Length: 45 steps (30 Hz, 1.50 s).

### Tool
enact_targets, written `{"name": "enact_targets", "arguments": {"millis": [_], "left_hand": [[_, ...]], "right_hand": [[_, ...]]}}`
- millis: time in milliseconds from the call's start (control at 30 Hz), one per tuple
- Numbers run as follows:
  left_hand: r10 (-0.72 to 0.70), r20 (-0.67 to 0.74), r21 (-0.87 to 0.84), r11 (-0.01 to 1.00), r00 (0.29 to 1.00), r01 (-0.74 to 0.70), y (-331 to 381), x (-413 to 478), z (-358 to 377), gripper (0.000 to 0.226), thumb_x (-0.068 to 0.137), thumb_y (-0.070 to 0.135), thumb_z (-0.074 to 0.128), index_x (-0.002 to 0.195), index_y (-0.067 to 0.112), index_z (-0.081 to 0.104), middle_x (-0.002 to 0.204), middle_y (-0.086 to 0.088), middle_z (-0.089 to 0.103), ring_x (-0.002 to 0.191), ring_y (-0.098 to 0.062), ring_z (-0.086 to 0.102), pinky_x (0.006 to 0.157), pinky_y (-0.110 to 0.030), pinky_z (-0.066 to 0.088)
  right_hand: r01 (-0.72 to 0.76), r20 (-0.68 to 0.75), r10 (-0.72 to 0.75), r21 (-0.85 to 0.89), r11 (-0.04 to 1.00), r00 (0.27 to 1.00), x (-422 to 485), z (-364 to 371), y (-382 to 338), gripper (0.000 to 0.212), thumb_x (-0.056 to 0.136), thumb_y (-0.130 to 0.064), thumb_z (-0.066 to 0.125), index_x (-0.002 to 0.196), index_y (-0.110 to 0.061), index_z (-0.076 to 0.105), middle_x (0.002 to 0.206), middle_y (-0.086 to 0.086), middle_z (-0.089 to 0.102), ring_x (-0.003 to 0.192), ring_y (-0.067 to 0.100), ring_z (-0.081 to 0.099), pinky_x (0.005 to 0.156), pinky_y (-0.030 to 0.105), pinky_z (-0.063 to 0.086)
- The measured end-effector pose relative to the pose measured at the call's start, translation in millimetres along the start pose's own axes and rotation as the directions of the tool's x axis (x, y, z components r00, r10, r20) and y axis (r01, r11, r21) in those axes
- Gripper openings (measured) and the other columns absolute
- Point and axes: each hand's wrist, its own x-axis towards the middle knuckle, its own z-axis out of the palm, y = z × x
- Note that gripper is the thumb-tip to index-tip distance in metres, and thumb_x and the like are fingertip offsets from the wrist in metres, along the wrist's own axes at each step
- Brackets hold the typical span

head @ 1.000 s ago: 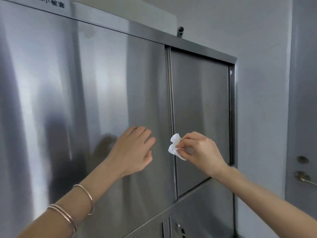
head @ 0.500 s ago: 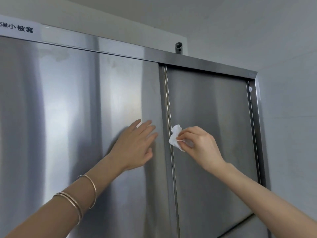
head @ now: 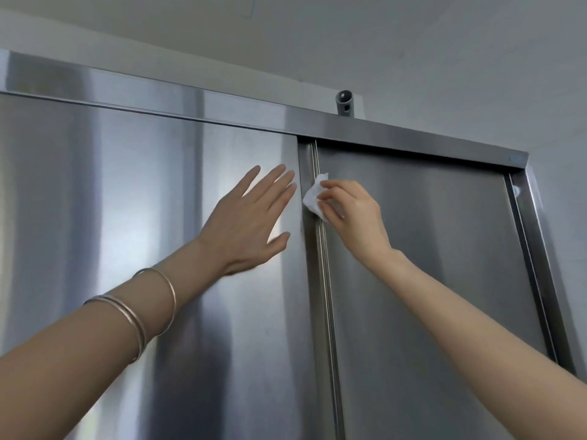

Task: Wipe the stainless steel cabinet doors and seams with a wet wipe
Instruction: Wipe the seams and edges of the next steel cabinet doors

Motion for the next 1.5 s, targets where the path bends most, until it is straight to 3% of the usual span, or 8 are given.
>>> {"name": "enact_targets", "arguments": {"millis": [133, 300, 400, 633, 933, 1100, 1367, 1500], "left_hand": [[-0.075, -0.022, 0.040, 0.996, 0.997, 0.076, -10, 5, 15, 0.077, 0.091, 0.053, 0.020, 0.149, 0.002, 0.025, 0.157, -0.013, 0.022, 0.147, -0.026, 0.017, 0.120, -0.046, 0.013], [-0.081, -0.067, 0.035, 0.996, 0.994, 0.084, -13, 6, 24, 0.077, 0.092, 0.055, 0.023, 0.150, 0.006, 0.023, 0.158, -0.009, 0.020, 0.147, -0.022, 0.015, 0.119, -0.044, 0.011], [-0.091, -0.074, 0.036, 0.995, 0.993, 0.094, -15, 6, 25, 0.078, 0.091, 0.057, 0.024, 0.151, 0.006, 0.023, 0.159, -0.007, 0.019, 0.148, -0.021, 0.014, 0.119, -0.043, 0.010], [-0.091, -0.103, 0.029, 0.995, 0.991, 0.094, -16, 6, 27, 0.078, 0.091, 0.058, 0.025, 0.151, 0.007, 0.023, 0.158, -0.006, 0.020, 0.147, -0.019, 0.014, 0.120, -0.040, 0.007], [-0.103, -0.082, 0.027, 0.994, 0.991, 0.105, -15, 6, 22, 0.078, 0.091, 0.058, 0.025, 0.151, 0.008, 0.023, 0.159, -0.006, 0.019, 0.147, -0.017, 0.013, 0.120, -0.039, 0.007], [-0.112, -0.081, 0.017, 0.993, 0.990, 0.114, -14, 5, 21, 0.078, 0.091, 0.059, 0.025, 0.151, 0.009, 0.023, 0.159, -0.004, 0.020, 0.148, -0.017, 0.013, 0.120, -0.039, 0.008], [-0.111, -0.071, 0.003, 0.994, 0.991, 0.111, -13, 5, 20, 0.077, 0.092, 0.058, 0.025, 0.151, 0.010, 0.022, 0.159, -0.003, 0.017, 0.148, -0.016, 0.010, 0.120, -0.038, 0.006], [-0.111, -0.063, 0.007, 0.994, 0.992, 0.112, -14, 6, 21, 0.077, 0.091, 0.059, 0.024, 0.152, 0.010, 0.021, 0.160, -0.003, 0.016, 0.148, -0.016, 0.009, 0.121, -0.037, 0.005]], "right_hand": [[0.053, -0.102, -0.041, 0.117, 0.992, 0.994, 18, 23, 6, 0.006, 0.080, 0.002, 0.068, 0.084, 0.001, 0.072, 0.097, 0.011, 0.071, 0.089, 0.028, 0.067, 0.080, 0.022, 0.042], [0.165, -0.116, -0.149, 0.147, 0.975, 0.982, 43, 32, 13, 0.006, 0.080, 0.004, 0.066, 0.085, 0.005, 0.071, 0.102, 0.015, 0.069, 0.093, 0.032, 0.066, 0.081, 0.041, 0.053], [0.170, -0.164, -0.154, 0.088, 0.981, 0.974, 64, 29, 17, 0.009, 0.084, -0.005, 0.067, 0.087, 0.003, 0.072, 0.106, 0.016, 0.067, 0.104, 0.033, 0.060, 0.089, 0.031, 0.043], [0.222, 0.038, -0.222, 0.008, 0.975, 0.974, 59, 6, 37, 0.020, 0.084, -0.010, 0.062, 0.101, -0.005, 0.071, 0.107, 0.008, 0.071, 0.100, 0.030, 0.064, 0.080, 0.042, 0.052], [0.081, -0.254, 0.027, 0.405, 0.911, 0.967, 73, 39, 10, 0.014, 0.082, 0.000, 0.066, 0.093, -0.001, 0.074, 0.097, 0.010, 0.073, 0.090, 0.022, 0.068, 0.083, 0.032, 0.051], [0.294, -0.469, -0.110, 0.340, 0.893, 0.876, 54, 42, 16, 0.011, 0.083, 0.002, 0.067, 0.093, 0.001, 0.073, 0.096, 0.006, 0.071, 0.092, 0.016, 0.067, 0.081, 0.027, 0.053], [0.244, -0.299, -0.238, -0.019, 0.970, 0.924, 52, 44, 25, 0.007, 0.082, -0.003, 0.067, 0.078, 0.000, 0.072, 0.093, 0.008, 0.073, 0.075, 0.028, 0.069, 0.053, 0.039, 0.055], [0.260, -0.171, -0.251, 0.031, 0.965, 0.953, 55, 37, 27, 0.012, 0.086, -0.010, 0.063, 0.087, -0.001, 0.072, 0.108, 0.008, 0.070, 0.088, 0.032, 0.068, 0.066, 0.045, 0.056]]}}
